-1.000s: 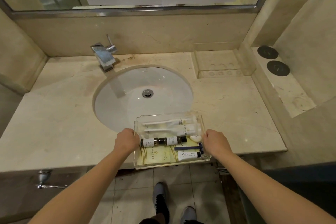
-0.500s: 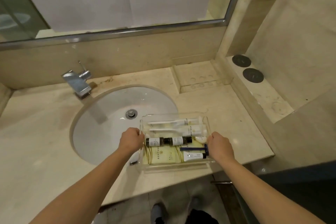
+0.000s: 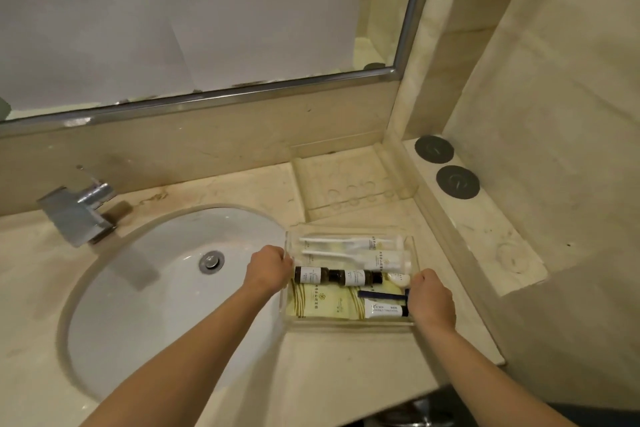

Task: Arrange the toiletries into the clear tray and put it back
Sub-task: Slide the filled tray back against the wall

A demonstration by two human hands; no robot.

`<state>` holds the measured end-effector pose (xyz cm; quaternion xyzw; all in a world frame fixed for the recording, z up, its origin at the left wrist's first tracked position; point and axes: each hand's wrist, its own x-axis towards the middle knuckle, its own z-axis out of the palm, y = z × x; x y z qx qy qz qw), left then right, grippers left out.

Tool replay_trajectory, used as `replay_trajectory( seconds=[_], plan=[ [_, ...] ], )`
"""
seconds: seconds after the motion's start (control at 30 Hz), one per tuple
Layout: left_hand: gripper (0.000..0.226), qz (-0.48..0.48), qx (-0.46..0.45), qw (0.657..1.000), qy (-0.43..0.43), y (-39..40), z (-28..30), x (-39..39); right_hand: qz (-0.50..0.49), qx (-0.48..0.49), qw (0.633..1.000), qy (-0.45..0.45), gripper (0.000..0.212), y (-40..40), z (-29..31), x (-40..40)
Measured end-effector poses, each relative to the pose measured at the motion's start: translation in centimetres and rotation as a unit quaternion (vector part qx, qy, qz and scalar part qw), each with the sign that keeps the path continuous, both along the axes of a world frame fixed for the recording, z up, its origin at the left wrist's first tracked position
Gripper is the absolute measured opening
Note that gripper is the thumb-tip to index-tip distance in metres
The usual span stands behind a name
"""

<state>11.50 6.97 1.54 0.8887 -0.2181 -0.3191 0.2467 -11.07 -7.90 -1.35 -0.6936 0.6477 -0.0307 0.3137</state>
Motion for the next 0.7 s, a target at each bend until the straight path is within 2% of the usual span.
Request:
replay_trajectory(
  seconds=[0.27,0.7],
  plan=[
    [0.030,0.012,0.005,1.000,0.026,-5.5,-1.0,0.4,-0.028,-0.003,1.000,-0.005,0.029,-5.1,-0.8,0.5],
    [0.030,0.035,-0.006,0.999,0.034,-5.8,-2.2,0.9,0.000,-0.049,0.999,-0.015,0.027,-6.2,-0.7,1.5]
  ],
)
